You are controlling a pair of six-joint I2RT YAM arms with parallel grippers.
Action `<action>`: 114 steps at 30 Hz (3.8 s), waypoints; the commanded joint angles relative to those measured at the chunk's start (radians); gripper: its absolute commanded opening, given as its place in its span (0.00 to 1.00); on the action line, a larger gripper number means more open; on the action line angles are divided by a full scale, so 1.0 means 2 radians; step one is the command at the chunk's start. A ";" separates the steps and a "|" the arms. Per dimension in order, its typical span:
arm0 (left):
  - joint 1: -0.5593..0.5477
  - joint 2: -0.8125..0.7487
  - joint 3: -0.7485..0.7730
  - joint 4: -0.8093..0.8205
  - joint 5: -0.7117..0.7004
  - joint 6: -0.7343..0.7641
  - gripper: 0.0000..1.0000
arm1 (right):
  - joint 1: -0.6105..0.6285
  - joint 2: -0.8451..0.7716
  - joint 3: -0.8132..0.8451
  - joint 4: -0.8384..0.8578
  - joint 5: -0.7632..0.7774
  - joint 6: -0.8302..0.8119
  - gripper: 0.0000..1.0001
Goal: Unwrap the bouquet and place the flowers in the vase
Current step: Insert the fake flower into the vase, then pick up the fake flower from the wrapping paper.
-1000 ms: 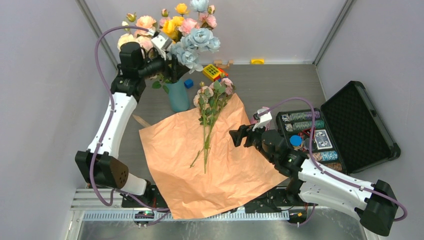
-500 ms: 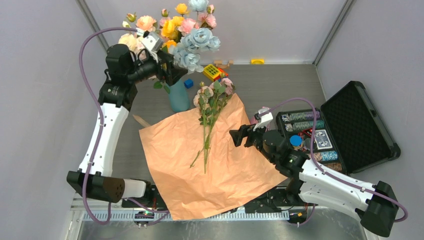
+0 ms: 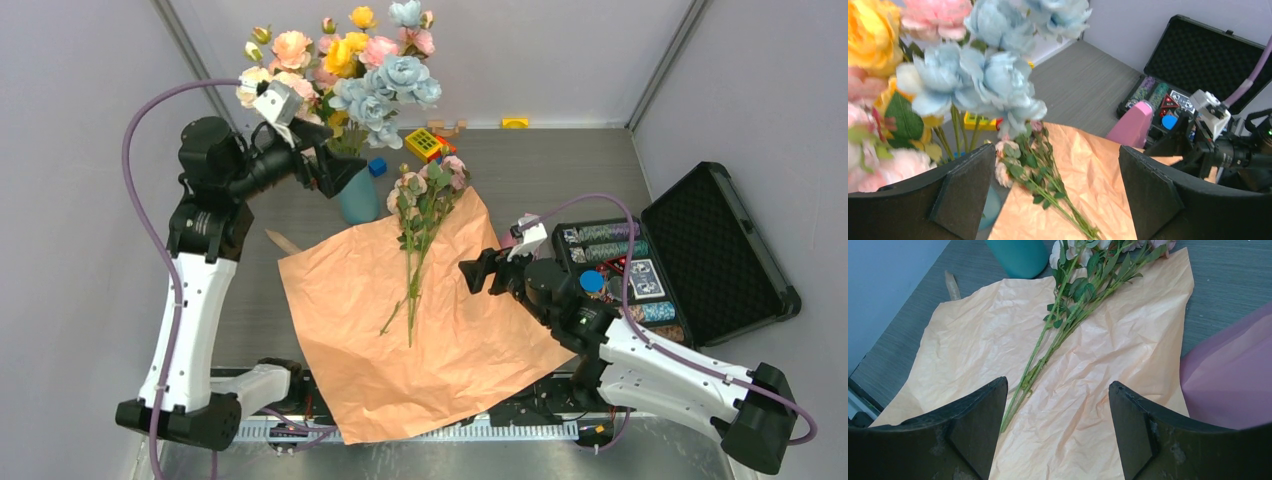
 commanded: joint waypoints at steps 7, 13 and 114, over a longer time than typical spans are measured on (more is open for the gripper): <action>0.002 -0.094 -0.152 -0.079 -0.069 -0.025 0.95 | -0.001 0.052 0.112 -0.125 0.028 0.081 0.77; 0.001 -0.137 -0.272 -0.034 -0.067 -0.060 0.93 | -0.001 0.137 0.160 -0.181 0.004 0.136 0.72; -0.004 -0.169 -0.350 0.001 -0.118 -0.195 0.86 | 0.016 0.278 0.175 0.094 -0.053 0.154 0.00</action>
